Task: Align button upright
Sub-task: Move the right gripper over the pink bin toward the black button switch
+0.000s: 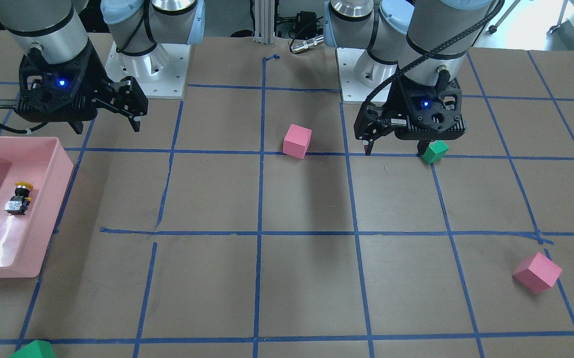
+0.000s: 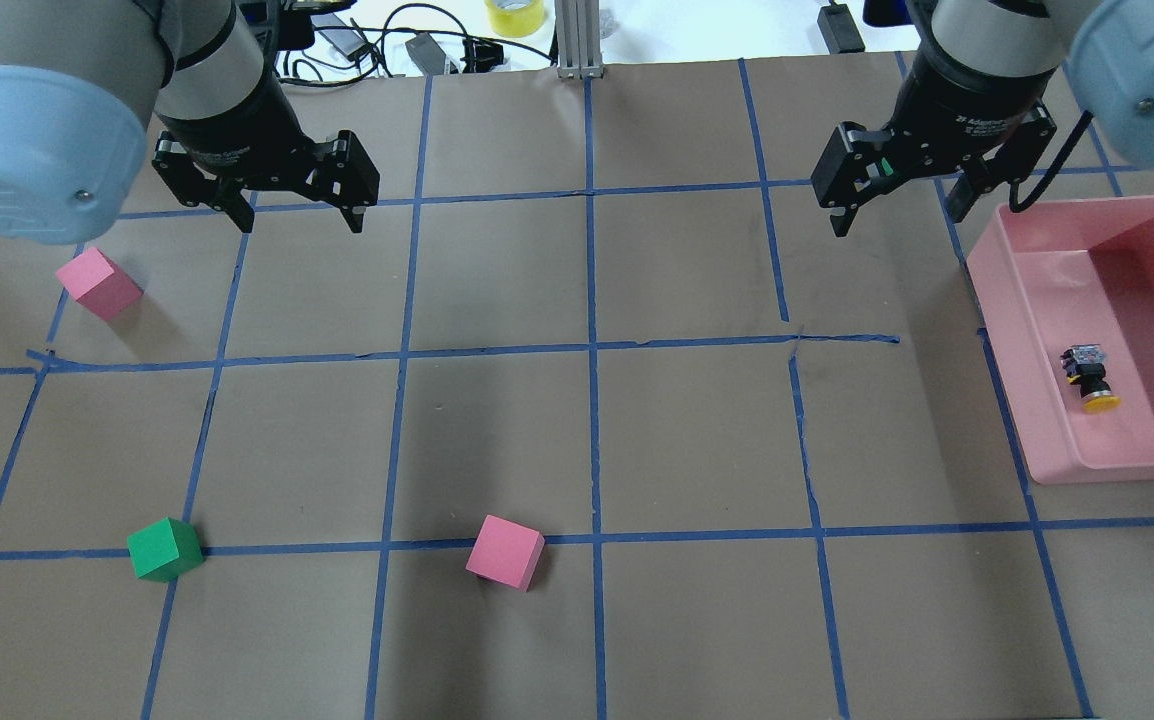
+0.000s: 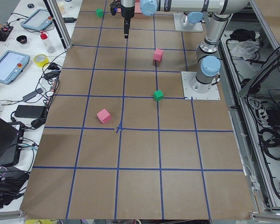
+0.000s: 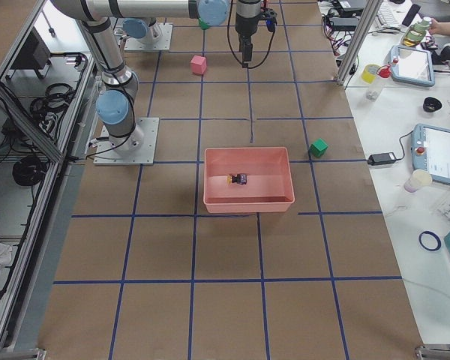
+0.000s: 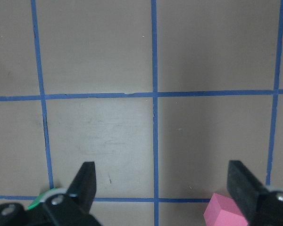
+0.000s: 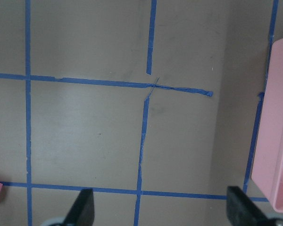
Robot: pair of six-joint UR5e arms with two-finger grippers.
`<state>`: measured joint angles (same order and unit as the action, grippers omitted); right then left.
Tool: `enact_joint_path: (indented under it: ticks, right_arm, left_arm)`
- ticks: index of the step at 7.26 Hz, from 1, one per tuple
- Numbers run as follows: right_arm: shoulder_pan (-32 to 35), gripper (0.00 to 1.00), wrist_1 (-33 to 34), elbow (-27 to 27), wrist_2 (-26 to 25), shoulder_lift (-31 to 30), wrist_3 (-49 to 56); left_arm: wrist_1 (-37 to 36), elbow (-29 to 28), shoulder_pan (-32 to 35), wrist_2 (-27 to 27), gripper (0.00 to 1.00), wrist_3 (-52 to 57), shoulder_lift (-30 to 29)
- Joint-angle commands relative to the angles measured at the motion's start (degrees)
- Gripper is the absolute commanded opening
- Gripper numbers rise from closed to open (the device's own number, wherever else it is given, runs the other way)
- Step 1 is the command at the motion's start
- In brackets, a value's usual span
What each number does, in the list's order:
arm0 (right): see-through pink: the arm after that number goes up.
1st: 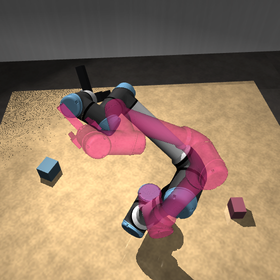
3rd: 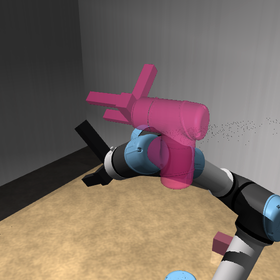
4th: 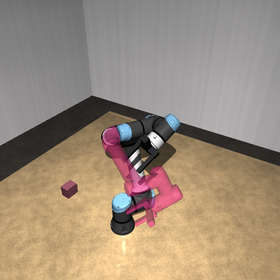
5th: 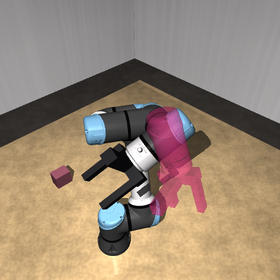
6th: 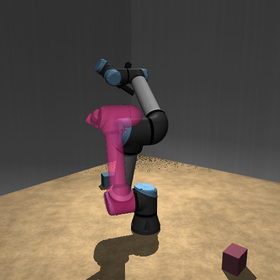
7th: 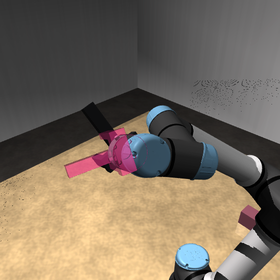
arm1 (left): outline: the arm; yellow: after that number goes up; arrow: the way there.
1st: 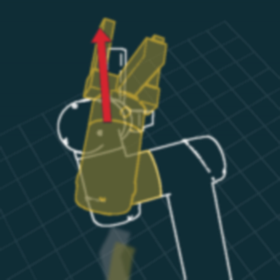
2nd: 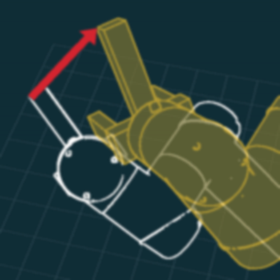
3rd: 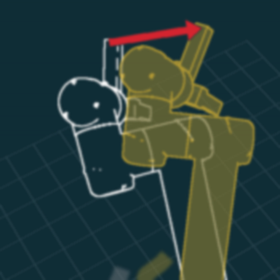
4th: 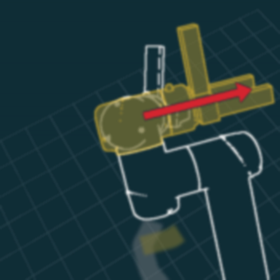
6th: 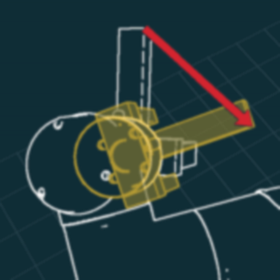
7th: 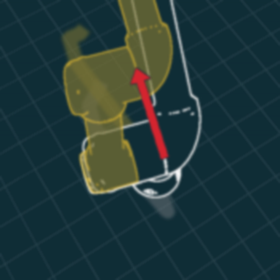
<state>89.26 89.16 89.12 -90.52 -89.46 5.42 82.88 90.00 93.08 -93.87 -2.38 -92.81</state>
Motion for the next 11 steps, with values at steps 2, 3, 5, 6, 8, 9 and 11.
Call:
enact_joint_path:
  ticks: [2, 3, 5, 6, 8, 9, 11]
  right_arm:
    - [-0.05, 1.00, 0.04, 0.00, -0.53, -0.01, 0.03]
    - [-0.05, 1.00, -0.56, 0.00, -1.67, 0.07, 0.03]
    - [-1.53, 1.00, 0.39, -0.08, -2.47, 0.16, 1.69]
    - [-3.89, 1.00, 0.48, -0.08, -2.21, 0.16, 1.52]
    - [-11.87, 1.00, 1.37, 0.18, -3.25, 0.25, 1.52]
    - [-15.48, 1.00, 1.28, 0.53, -5.52, 1.47, 1.96]
    - [-21.37, 1.00, 2.15, 0.97, -5.81, 3.49, 4.24]
  left_arm:
    - [0.00, 0.00, 0.00, 0.00, 1.00, 0.00, 0.00]
    - [0.00, 0.00, 0.00, 0.00, 1.00, 0.00, 0.00]
    - [0.00, 0.00, 0.00, 0.00, 1.00, 0.00, 0.00]
    - [0.00, 0.00, 0.00, 0.00, 1.00, 0.00, 0.00]
    - [0.00, 0.00, 0.00, 0.00, 1.00, 0.00, 0.00]
    - [0.00, 0.00, 0.00, 0.00, 1.00, 0.00, 0.00]
    - [0.00, -0.09, 0.00, 0.17, 1.00, -0.08, 0.00]
